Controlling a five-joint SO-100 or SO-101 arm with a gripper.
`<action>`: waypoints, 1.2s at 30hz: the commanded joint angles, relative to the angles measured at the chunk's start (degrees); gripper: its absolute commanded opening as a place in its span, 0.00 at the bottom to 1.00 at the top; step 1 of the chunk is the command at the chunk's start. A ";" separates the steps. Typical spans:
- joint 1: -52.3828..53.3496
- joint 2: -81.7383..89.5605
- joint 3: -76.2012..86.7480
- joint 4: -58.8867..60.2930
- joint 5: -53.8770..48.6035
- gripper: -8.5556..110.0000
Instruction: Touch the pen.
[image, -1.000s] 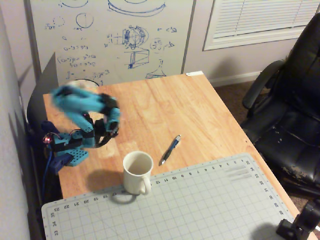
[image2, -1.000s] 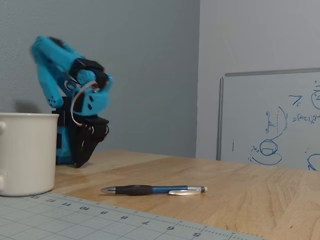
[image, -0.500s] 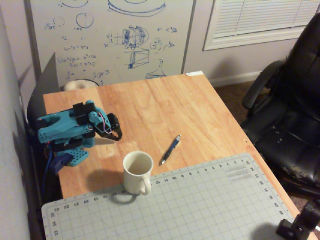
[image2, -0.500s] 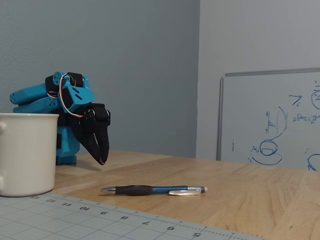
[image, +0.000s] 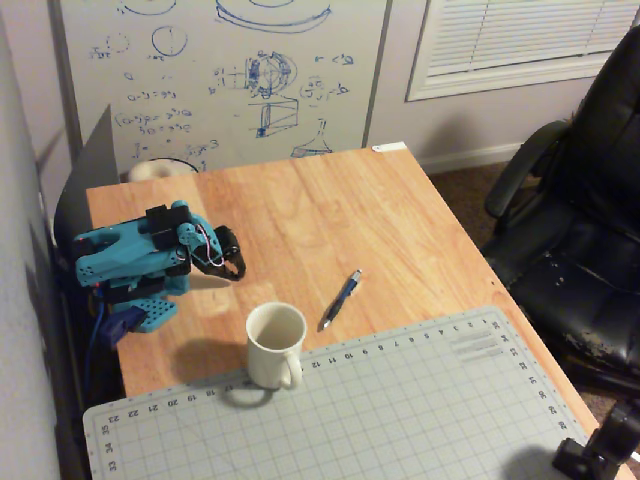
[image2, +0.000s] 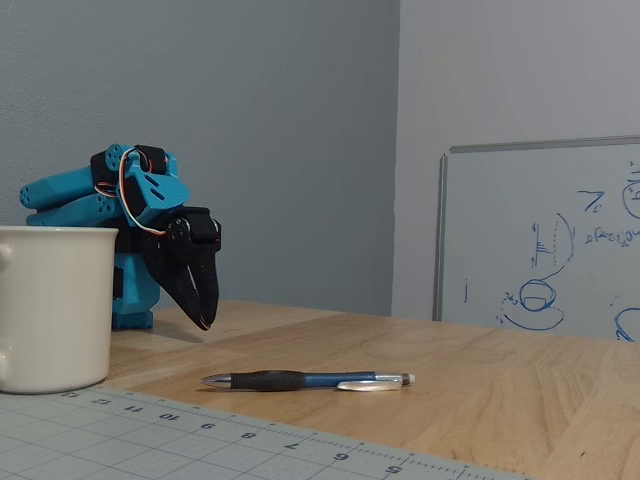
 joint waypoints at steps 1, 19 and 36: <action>-0.44 -2.37 -6.59 -5.19 -0.35 0.08; 0.35 -66.71 -55.46 -13.36 0.09 0.08; 8.00 -110.92 -95.71 -13.27 -0.44 0.08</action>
